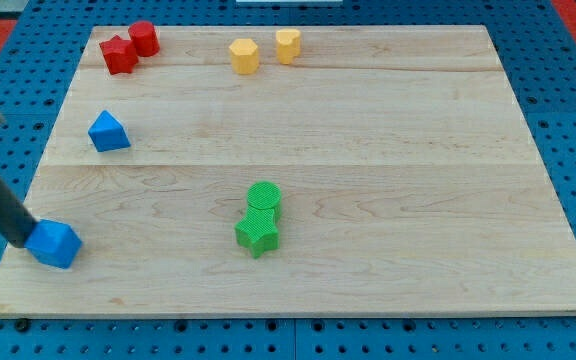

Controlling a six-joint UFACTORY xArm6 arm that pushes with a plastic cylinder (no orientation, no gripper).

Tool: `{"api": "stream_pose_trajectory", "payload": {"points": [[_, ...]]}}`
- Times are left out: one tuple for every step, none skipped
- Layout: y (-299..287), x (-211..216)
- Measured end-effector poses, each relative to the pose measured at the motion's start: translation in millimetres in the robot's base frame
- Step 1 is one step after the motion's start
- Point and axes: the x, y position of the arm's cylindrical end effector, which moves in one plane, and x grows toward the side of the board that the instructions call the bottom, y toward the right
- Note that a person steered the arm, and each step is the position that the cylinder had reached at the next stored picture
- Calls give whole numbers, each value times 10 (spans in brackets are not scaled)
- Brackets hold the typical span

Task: Move green circle and green star towards the bottom center

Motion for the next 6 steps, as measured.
{"api": "stream_pose_trajectory", "payload": {"points": [[270,29],[-107,82],[430,-639],[1785,-934],[2500,-855],[2417,-382]]}}
